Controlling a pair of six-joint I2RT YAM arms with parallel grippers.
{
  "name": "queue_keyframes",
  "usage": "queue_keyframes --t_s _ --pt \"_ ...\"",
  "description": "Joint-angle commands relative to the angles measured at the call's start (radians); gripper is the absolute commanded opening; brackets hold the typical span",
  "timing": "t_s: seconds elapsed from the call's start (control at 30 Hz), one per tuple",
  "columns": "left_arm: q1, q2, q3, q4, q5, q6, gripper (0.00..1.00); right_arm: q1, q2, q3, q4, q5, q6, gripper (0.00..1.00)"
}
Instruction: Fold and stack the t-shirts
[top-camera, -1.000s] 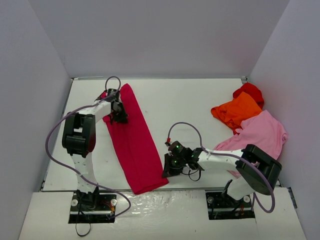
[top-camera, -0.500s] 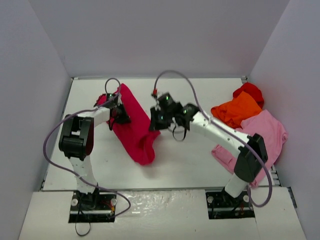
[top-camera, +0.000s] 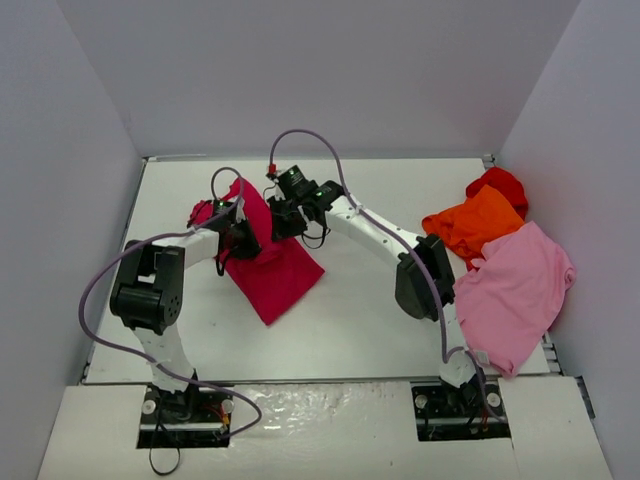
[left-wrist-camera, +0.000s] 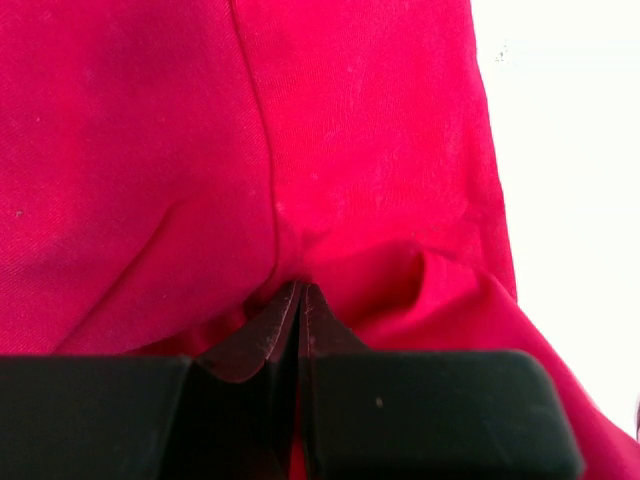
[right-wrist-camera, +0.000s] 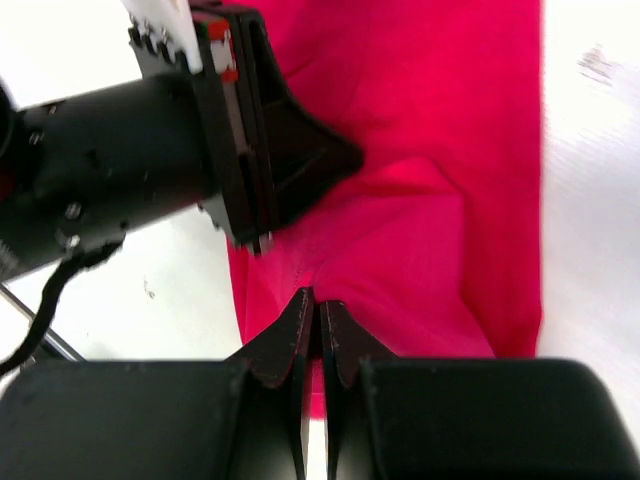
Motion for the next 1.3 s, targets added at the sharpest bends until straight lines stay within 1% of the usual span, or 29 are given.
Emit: queue_keyframes --t_s 0.0,0.17,0.3,0.37,0.47,0.57,0.67,0.77,0.8,0.87,0.9,0.97,1.0,1.07,1.2,1.27 --pt "-0.007 -0.035 -0.035 -0.016 -0.006 0.016 0.00 -0.002 0.039 0.152 0.005 -0.086 -0.007 0.00" --pt "-0.007 -0.074 -0.056 -0.005 -0.011 0.008 0.00 -0.020 0.074 0.215 0.014 -0.074 -0.019 0.00" --pt "-0.005 -0.145 -0.046 -0.055 -0.020 0.005 0.00 -0.039 0.074 0.217 0.021 -0.064 -0.024 0.00" --pt "-0.004 -0.243 -0.023 -0.175 -0.086 0.005 0.00 -0.058 0.062 0.176 0.026 -0.056 -0.027 0.00" --pt "-0.004 -0.430 0.018 -0.305 -0.266 0.020 0.00 -0.071 0.043 0.126 0.031 -0.047 -0.035 0.00" --pt "0.000 -0.565 0.097 -0.423 -0.399 0.051 0.00 -0.074 0.039 0.086 0.042 -0.047 -0.041 0.00" --pt "0.004 -0.664 0.177 -0.523 -0.478 0.067 0.00 -0.076 0.046 0.061 0.070 -0.056 -0.037 0.00" --pt "0.007 -0.729 0.210 -0.575 -0.511 0.075 0.00 -0.076 0.063 0.043 0.101 -0.076 -0.017 0.00" --pt "0.008 -0.736 0.219 -0.591 -0.513 0.076 0.00 -0.076 0.071 0.041 0.112 -0.090 -0.011 0.06" --pt "0.010 -0.734 0.239 -0.617 -0.504 0.082 0.00 -0.076 0.094 0.041 0.123 -0.096 0.000 0.28" --pt "0.011 -0.729 0.240 -0.627 -0.497 0.085 0.00 -0.073 0.092 0.032 0.128 -0.084 0.006 0.37" --pt "0.011 -0.727 0.234 -0.640 -0.479 0.086 0.00 -0.062 0.064 0.014 0.154 -0.016 0.006 0.62" --pt "0.011 -0.727 0.229 -0.640 -0.466 0.083 0.00 -0.056 0.039 0.007 0.163 0.041 0.002 0.70" --pt "0.011 -0.739 0.200 -0.619 -0.438 0.073 0.00 -0.043 -0.006 -0.012 0.174 0.122 -0.011 0.82" --pt "0.011 -0.758 0.104 -0.562 -0.357 0.037 0.00 -0.049 -0.136 -0.096 0.173 0.233 -0.031 0.85" --pt "0.012 -0.728 0.060 -0.548 -0.290 0.027 0.00 -0.057 -0.228 -0.244 0.174 0.263 -0.018 0.85"
